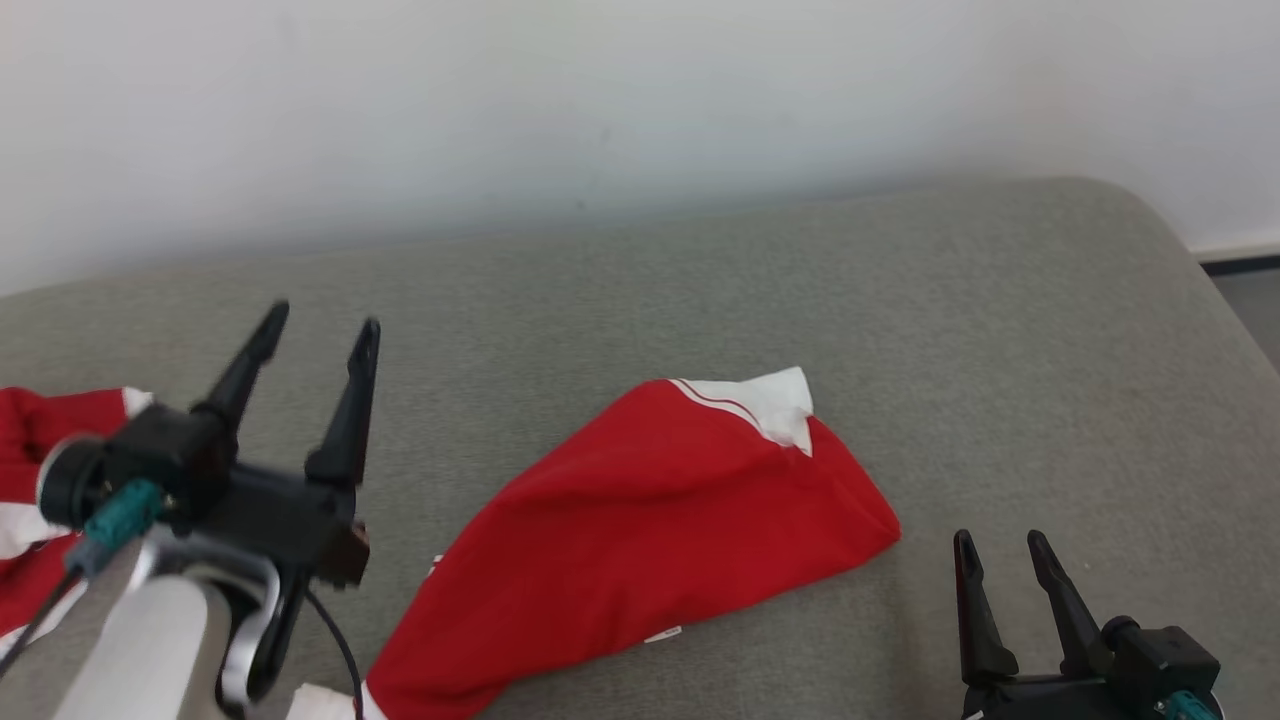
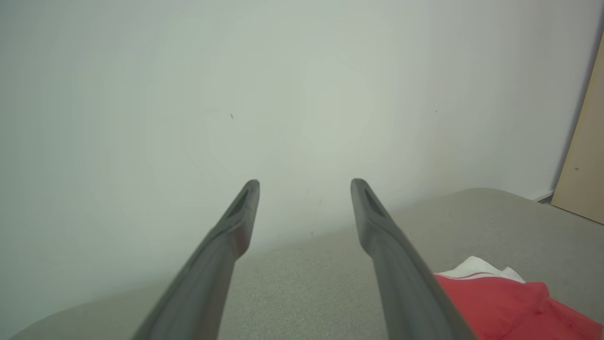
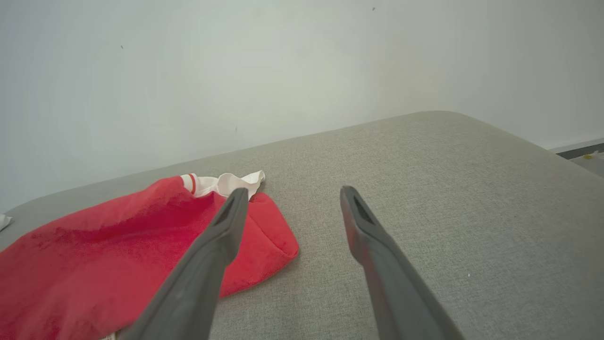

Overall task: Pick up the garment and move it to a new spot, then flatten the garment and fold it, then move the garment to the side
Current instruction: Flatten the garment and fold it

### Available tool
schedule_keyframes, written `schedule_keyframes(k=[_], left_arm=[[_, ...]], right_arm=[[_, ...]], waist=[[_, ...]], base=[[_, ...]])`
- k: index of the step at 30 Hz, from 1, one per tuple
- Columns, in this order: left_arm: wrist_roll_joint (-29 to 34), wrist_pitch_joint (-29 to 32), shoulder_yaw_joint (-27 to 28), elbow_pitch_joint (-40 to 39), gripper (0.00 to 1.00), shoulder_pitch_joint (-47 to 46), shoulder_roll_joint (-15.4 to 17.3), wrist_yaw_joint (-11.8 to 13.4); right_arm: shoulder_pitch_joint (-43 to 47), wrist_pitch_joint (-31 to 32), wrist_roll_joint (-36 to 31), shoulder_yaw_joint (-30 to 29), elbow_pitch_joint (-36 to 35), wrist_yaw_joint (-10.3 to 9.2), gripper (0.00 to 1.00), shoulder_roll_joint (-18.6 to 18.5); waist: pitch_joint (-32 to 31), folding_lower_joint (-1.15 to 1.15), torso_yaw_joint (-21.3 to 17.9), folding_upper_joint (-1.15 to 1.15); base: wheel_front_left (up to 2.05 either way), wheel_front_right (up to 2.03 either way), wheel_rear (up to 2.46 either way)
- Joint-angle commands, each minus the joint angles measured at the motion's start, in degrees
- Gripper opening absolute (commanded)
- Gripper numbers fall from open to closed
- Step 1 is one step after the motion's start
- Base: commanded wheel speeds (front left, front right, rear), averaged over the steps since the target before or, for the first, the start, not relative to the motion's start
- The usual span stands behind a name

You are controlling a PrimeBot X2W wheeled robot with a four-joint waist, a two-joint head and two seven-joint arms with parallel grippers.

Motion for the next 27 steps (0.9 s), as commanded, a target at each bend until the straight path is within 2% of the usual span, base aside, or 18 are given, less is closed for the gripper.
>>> schedule_keyframes(k=[1,6,14,27], left_arm=[[-0.13,0.49,-0.29,0.24,1.00,-1.88,0.16,-0.39],[-1.11,5.36,-3.48,3.07,1.00,-9.82,1.18,-2.53],[-3.17,10.37,-10.19,8.89,1.00,-18.61,2.31,-3.65],[-13.11,18.16,-27.51,19.42,1.00,-26.24,6.89,-3.55]], right_arm=[[-0.68,-0.47,0.38,0.14,0.34,-0.13,1.00,0.01],[-2.24,-0.90,1.84,1.27,1.85,-0.13,1.00,0.03],[-4.29,-1.00,4.46,3.15,2.86,-0.13,1.00,0.03],[-5.95,-0.91,6.81,4.33,3.23,-0.13,1.00,0.03]], waist=[[2.77,-0.01,-3.93,0.00],[4.95,-0.01,-8.10,0.00],[7.87,-0.01,-13.50,0.00],[10.76,-0.01,-16.98,0.00]], base=[[0.00,0.00,0.00],[0.00,0.00,0.00],[0.00,0.00,0.00],[0.00,0.00,0.00]])
